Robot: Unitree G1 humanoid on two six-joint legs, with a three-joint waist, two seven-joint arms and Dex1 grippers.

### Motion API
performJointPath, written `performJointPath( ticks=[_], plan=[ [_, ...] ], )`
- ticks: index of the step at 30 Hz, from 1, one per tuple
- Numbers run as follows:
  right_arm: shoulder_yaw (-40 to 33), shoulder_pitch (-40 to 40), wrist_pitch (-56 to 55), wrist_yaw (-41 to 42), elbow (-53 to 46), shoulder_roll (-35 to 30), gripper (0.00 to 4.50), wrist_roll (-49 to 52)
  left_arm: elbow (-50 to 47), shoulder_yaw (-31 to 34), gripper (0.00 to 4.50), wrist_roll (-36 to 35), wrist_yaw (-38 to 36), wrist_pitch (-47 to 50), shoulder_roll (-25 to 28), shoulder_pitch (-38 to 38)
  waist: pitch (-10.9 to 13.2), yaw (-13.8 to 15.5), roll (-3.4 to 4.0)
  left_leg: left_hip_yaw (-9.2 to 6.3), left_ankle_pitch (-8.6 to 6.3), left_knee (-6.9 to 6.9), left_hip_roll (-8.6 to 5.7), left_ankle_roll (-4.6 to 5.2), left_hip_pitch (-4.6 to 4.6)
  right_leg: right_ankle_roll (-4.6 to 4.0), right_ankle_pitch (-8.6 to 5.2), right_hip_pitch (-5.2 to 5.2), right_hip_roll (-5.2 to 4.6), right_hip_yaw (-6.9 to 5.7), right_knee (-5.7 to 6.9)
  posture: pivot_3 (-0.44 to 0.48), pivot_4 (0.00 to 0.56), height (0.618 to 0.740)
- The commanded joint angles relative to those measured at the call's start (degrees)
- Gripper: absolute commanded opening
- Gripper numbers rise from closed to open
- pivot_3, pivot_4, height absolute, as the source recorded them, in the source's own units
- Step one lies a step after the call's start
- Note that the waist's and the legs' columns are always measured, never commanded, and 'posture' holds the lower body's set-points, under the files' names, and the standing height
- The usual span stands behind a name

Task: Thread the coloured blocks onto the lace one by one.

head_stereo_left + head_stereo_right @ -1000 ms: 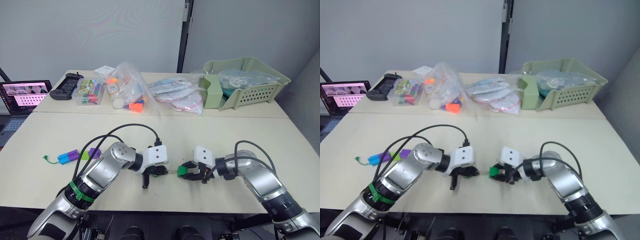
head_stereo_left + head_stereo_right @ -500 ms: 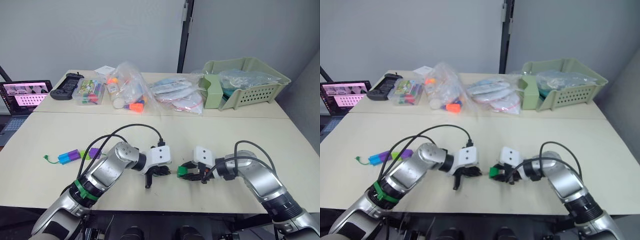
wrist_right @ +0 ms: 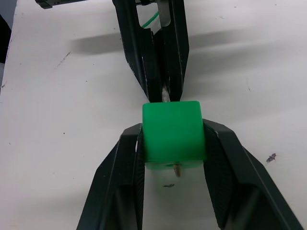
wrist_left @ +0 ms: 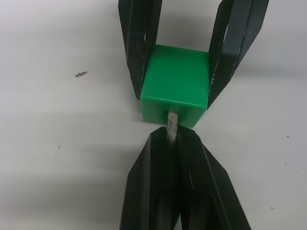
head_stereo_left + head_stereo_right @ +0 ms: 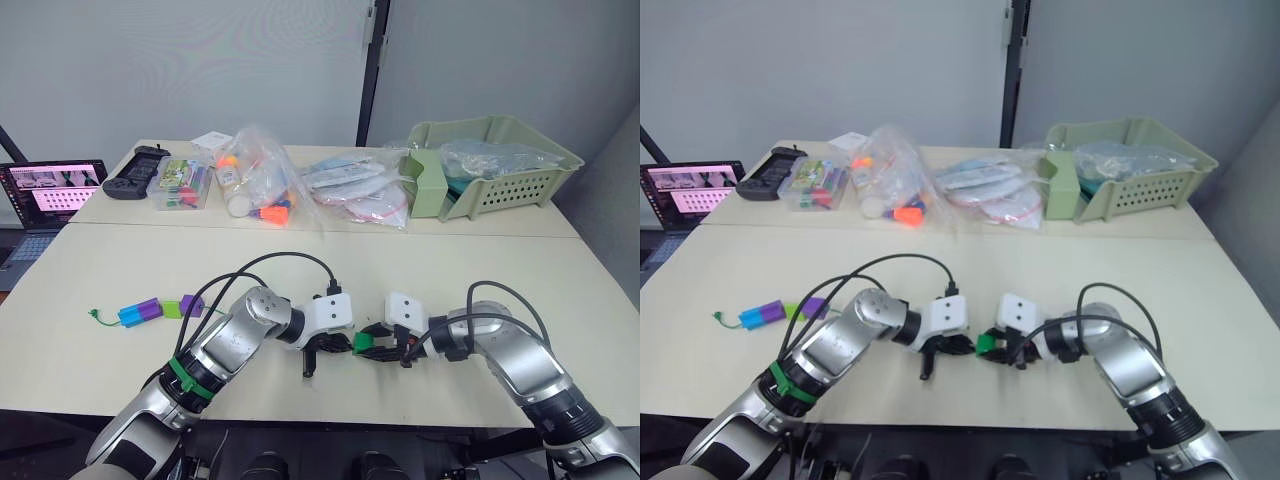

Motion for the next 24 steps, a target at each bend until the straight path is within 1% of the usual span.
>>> performJointPath(
  ticks=[1, 3, 4, 6, 7, 8, 10, 13, 16, 17, 21, 24],
  plan=[
    [0.61, -0.07, 0.20, -1.43, -1.32, 1.42, 1.16, -0.20, -2.66, 0.28, 0.00, -3.10, -1.49, -2.35, -3.48, -1.54, 0.00, 0.00, 0.00, 0.00, 0.00, 0.00, 0.00, 0.00, 0.00, 0.00, 0.00, 0.00, 0.00, 0.00, 0.00, 0.000, 0.150, 0.740],
    [0.58, -0.09, 0.21, -1.43, -1.30, 1.45, 1.16, -0.20, -2.34, 0.42, 0.00, -3.08, -1.55, -2.27, -3.75, -1.49, 0.00, 0.03, 0.00, 0.00, 0.00, 0.01, 0.00, 0.00, 0.00, 0.00, 0.00, 0.00, 0.00, 0.00, 0.00, 0.000, 0.150, 0.740],
    [0.61, -0.11, 0.22, -1.48, -1.30, 1.51, 1.16, -0.26, -1.55, 0.99, 0.33, -3.80, -2.20, -2.38, -3.77, -1.04, 0.00, 0.03, 0.00, 0.00, 0.00, 0.01, 0.00, 0.00, 0.00, 0.00, 0.00, 0.00, 0.00, 0.00, 0.00, 0.000, 0.150, 0.740],
    [0.65, -0.12, 0.26, -1.60, -1.16, 1.51, 1.16, -0.56, -0.72, 1.54, 1.05, -4.33, -4.75, -3.86, -1.87, -0.44, 0.00, 0.00, 0.00, 0.00, 0.00, 0.03, 0.00, 0.00, -0.01, 0.00, 0.00, 0.00, 0.00, -0.01, 0.01, 0.000, 0.150, 0.740],
    [0.59, 0.01, 0.28, -1.58, -1.22, 1.43, 1.16, -0.62, -0.16, 2.16, 1.24, -4.09, -5.08, -4.48, -1.12, -0.47, 0.00, -0.01, 0.00, 0.00, 0.00, 0.03, 0.00, 0.00, 0.00, 0.00, 0.00, 0.01, 0.00, 0.00, 0.01, 0.000, 0.150, 0.740],
    [0.50, 0.19, 0.33, -1.54, -1.31, 1.31, 1.16, -0.65, 0.14, 2.60, 1.67, -3.55, -5.70, -5.59, 0.10, -0.45, 0.00, -0.01, 0.00, 0.00, 0.00, 0.03, 0.01, 0.00, 0.01, 0.00, 0.00, 0.00, 0.00, 0.00, 0.02, 0.000, 0.150, 0.740],
    [0.35, 0.56, 0.45, -1.64, -1.53, 1.14, 1.16, -0.72, 0.30, 4.26, 2.28, -4.13, -7.09, -6.76, 2.42, 0.06, 0.00, -0.04, 0.00, 0.00, 0.00, 0.03, 0.02, 0.00, 0.01, 0.00, 0.00, 0.00, 0.01, 0.00, 0.03, 0.000, 0.150, 0.740],
    [0.25, 0.94, 0.68, -2.06, -1.83, 0.99, 1.16, -0.73, 0.08, 6.17, 2.31, -5.60, -9.15, -8.28, 5.55, 1.26, 0.00, -0.31, 0.00, 0.00, 0.00, 0.03, 0.03, 0.00, 0.01, 0.00, 0.00, -0.03, 0.02, -0.01, 0.07, 0.000, 0.150, 0.740],
    [0.09, 1.30, 0.79, -2.26, -2.11, 0.66, 1.16, -0.52, 1.46, 8.13, 2.31, -6.05, -9.31, -9.86, 7.98, 2.41, 0.00, -0.28, 0.00, -0.01, 0.00, 0.02, 0.05, 0.00, 0.02, 0.00, 0.00, -0.03, 0.03, -0.01, 0.09, 0.000, 0.150, 0.740],
    [-0.02, 1.51, 0.80, -2.23, -2.29, 0.45, 1.16, -0.43, 2.81, 8.22, 2.31, -5.17, -8.89, -11.39, 8.69, 2.78, 0.00, -0.23, 0.00, -0.01, 0.00, 0.02, 0.04, 0.00, 0.02, 0.00, 0.00, -0.03, 0.02, -0.01, 0.08, 0.000, 0.150, 0.740],
    [-0.31, 2.17, 1.18, -2.02, -3.10, -0.39, 1.16, -0.10, 6.62, 9.39, 2.31, -4.39, -7.11, -14.07, 8.57, 3.28, 0.00, 0.00, 0.00, 0.00, 0.00, 0.04, 0.03, 0.00, 0.02, 0.00, 0.00, 0.00, 0.00, -0.02, 0.05, 0.000, 0.150, 0.740],
    [-0.43, 2.36, 1.35, -2.02, -3.42, -0.72, 1.16, 0.07, 8.84, 8.86, 2.31, -3.42, -6.42, -16.51, 8.50, 3.82, 0.00, 0.01, 0.00, 0.00, 0.00, 0.06, 0.02, 0.00, 0.00, 0.00, 0.00, 0.00, 0.00, -0.02, 0.05, 0.000, 0.150, 0.740]
  ],
)
